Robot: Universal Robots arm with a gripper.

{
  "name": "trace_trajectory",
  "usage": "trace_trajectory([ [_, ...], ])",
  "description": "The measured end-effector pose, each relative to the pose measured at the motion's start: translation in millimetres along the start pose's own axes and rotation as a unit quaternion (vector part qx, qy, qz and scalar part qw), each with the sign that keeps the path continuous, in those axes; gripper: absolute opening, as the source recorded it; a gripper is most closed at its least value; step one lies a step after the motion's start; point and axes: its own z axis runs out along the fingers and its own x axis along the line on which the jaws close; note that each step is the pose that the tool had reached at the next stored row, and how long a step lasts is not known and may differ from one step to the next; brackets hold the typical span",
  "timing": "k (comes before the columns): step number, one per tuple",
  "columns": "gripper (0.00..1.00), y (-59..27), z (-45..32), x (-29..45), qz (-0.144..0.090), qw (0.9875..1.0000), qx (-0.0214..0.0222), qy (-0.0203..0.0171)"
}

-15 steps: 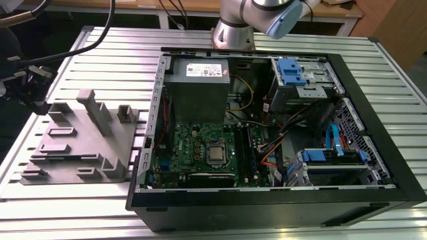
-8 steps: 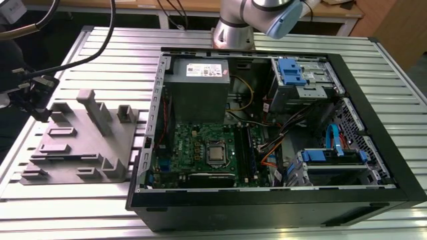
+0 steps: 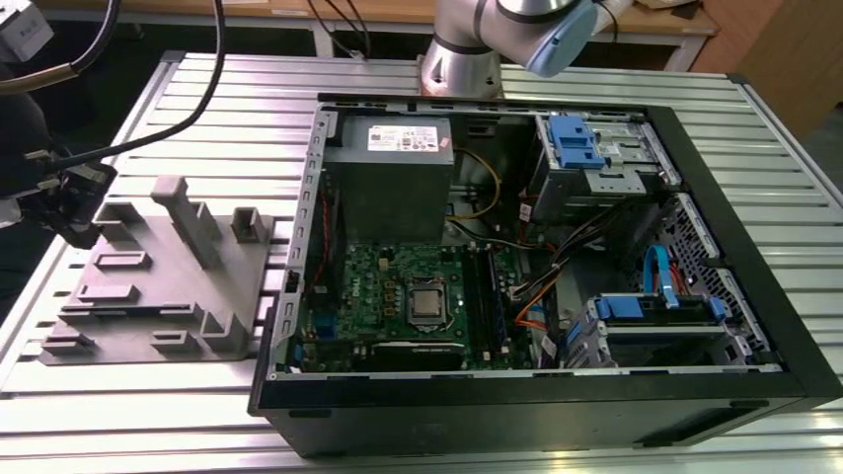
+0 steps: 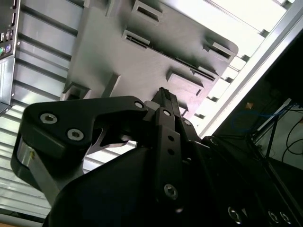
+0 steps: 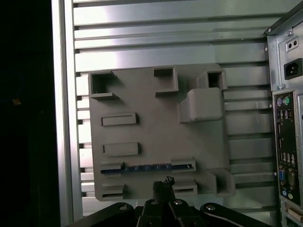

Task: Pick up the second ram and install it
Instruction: 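Reach for the second ram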

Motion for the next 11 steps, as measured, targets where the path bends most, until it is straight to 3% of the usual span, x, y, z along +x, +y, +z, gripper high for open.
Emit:
trace_trajectory([
  [11, 0.07, -3.4, 13.3, 8.4, 0.000, 1.0000, 0.0000, 0.0001],
])
